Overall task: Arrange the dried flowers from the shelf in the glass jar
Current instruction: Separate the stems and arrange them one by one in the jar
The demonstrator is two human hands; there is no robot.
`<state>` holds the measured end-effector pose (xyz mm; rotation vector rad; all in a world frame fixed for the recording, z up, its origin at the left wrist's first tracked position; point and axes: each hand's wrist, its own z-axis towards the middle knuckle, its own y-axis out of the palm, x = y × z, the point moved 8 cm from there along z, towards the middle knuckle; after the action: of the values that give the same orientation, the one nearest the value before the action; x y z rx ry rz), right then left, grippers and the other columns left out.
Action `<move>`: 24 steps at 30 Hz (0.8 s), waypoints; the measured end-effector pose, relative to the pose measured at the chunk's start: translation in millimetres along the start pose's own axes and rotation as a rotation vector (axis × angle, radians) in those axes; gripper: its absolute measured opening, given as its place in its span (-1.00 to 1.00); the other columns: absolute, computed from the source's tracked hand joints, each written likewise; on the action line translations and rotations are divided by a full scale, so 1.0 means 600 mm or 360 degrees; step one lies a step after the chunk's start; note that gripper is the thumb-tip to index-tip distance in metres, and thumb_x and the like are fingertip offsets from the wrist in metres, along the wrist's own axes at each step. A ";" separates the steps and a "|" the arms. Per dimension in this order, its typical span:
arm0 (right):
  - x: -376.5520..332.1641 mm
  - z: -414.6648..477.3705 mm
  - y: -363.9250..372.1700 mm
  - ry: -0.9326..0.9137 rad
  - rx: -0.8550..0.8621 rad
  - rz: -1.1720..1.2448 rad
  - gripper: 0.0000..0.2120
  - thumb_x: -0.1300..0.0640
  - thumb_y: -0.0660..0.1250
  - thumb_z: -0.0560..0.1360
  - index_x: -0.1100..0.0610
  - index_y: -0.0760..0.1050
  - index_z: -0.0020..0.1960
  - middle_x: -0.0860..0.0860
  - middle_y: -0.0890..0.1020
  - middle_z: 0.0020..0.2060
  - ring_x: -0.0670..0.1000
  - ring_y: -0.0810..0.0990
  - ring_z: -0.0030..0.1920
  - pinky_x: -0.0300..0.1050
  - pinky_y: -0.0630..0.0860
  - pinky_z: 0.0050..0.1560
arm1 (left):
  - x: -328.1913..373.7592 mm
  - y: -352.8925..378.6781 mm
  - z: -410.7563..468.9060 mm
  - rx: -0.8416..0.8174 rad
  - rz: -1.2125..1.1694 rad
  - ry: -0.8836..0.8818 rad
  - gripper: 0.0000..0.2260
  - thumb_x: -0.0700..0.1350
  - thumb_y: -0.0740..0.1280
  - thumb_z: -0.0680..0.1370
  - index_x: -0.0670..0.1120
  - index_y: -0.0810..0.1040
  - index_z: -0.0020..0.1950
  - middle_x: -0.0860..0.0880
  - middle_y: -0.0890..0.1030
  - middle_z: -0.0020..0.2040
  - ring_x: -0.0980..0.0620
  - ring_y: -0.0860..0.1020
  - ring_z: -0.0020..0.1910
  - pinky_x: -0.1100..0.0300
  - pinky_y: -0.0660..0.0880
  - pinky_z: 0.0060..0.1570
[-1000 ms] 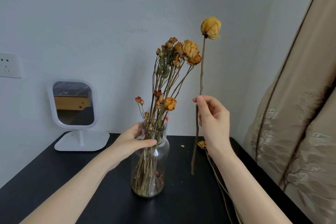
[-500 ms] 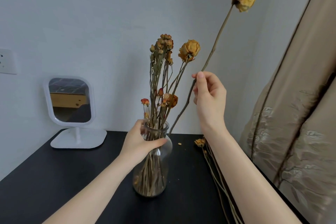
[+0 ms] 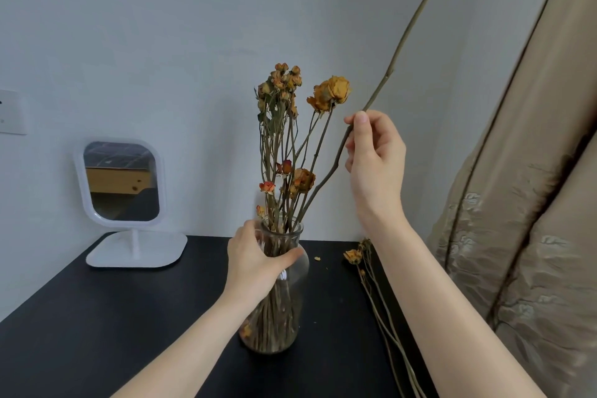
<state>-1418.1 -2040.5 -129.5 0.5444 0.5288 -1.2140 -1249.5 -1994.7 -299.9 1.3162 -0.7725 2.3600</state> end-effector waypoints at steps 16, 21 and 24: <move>0.050 -0.011 0.017 0.0108 -0.0131 -0.0216 -0.80 0.13 0.08 0.62 0.10 0.46 -0.08 -0.08 0.42 -0.37 -0.12 0.38 -0.34 -0.27 0.31 -0.31 | -0.013 0.005 0.005 -0.0046 0.0092 0.0025 -0.35 0.23 0.49 0.25 0.02 0.42 0.25 0.07 0.46 0.10 0.09 0.38 0.17 0.16 0.41 0.14; 0.081 -0.026 0.030 0.0184 -0.0281 -0.0330 -0.80 0.14 0.10 0.61 0.10 0.49 -0.05 -0.09 0.45 -0.38 -0.16 0.43 -0.38 -0.35 0.34 -0.34 | -0.018 0.008 0.006 -0.0048 0.0078 0.0036 -0.35 0.25 0.48 0.25 0.05 0.41 0.24 0.09 0.44 0.09 0.10 0.36 0.17 0.23 0.38 0.09; 0.096 -0.040 0.040 0.0221 -0.0385 -0.0403 -0.82 0.13 0.14 0.59 0.13 0.51 -0.03 -0.12 0.49 -0.38 -0.30 0.48 -0.39 -0.49 0.38 -0.38 | -0.019 0.008 0.006 -0.0047 0.0064 0.0036 -0.36 0.26 0.47 0.24 0.06 0.40 0.23 0.11 0.43 0.07 0.13 0.35 0.15 0.25 0.35 0.05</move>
<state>-1382.1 -2060.5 -182.4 0.3639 0.8704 -1.3340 -1243.7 -2001.1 -309.7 1.2716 -0.8314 2.3808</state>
